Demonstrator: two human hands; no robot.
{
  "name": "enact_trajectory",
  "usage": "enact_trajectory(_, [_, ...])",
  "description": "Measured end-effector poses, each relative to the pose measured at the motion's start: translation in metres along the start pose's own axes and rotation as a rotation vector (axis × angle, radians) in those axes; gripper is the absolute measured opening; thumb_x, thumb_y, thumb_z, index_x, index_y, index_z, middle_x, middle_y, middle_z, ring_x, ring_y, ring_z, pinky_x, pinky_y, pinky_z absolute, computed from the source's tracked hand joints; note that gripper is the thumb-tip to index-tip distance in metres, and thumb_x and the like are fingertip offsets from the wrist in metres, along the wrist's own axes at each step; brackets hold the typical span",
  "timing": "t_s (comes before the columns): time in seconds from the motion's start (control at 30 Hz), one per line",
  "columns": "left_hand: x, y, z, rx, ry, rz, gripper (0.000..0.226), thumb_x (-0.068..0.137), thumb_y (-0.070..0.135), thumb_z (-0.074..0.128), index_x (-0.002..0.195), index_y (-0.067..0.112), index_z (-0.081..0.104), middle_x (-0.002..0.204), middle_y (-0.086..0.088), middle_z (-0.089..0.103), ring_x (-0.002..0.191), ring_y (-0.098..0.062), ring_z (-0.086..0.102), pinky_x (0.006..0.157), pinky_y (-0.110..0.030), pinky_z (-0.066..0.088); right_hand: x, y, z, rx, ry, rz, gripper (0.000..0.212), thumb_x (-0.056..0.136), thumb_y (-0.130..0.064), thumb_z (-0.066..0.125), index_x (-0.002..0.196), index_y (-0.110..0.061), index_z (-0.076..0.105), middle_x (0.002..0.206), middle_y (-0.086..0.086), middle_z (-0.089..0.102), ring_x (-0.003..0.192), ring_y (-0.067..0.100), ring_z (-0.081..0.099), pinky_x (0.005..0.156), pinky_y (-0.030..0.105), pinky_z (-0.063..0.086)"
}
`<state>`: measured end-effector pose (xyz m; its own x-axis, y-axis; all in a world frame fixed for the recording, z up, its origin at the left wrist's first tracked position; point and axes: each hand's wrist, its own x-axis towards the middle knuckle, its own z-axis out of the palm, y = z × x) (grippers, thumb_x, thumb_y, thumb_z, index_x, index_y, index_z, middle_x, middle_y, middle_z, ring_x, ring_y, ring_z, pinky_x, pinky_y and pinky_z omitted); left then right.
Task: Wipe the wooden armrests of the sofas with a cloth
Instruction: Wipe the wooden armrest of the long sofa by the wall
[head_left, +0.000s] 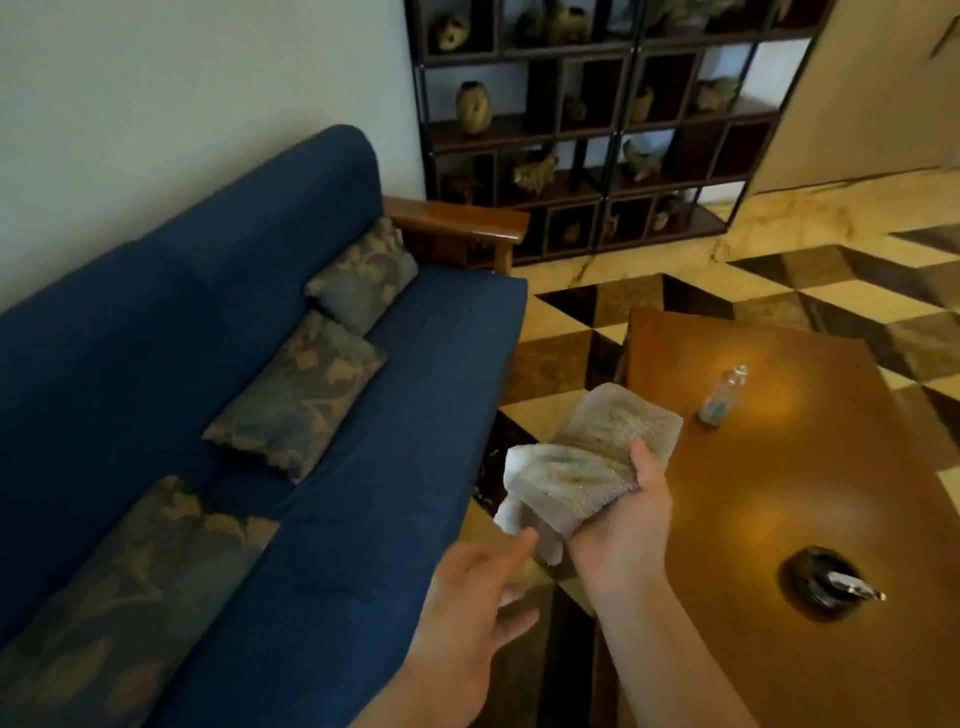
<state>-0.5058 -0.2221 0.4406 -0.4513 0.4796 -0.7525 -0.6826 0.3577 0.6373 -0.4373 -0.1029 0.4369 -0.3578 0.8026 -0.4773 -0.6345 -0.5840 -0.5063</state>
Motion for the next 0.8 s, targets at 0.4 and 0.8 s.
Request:
enact_trajectory(0.4, [0.214, 0.179, 0.198, -0.012, -0.151, -0.063, 0.011, 0.087, 0.019, 0.076, 0.096, 0.015, 0.081, 0.087, -0.008, 0.08, 0.097, -0.026, 0.072, 0.087, -0.047, 0.059, 0.292, -0.078, 0.079, 0.032, 0.223, 0.022, 0.026, 0.096, -0.055, 0.062, 0.11, -0.033, 0.062, 0.089, 0.005, 0.083, 0.081, 0.025, 0.081, 0.06, 0.042, 0.065])
enact_trajectory(0.8, [0.376, 0.292, 0.376, -0.456, -0.373, -0.198, 0.052, 0.089, 0.02, 0.072, 0.136, 0.001, 0.062, 0.134, -0.028, 0.065, 0.12, -0.042, 0.066, 0.101, -0.05, 0.054, 0.521, -0.203, 0.148, 0.22, 0.28, 0.171, 0.042, 0.097, -0.053, 0.066, 0.13, -0.027, 0.059, 0.121, 0.012, 0.07, 0.107, 0.035, 0.071, 0.084, 0.051, 0.061])
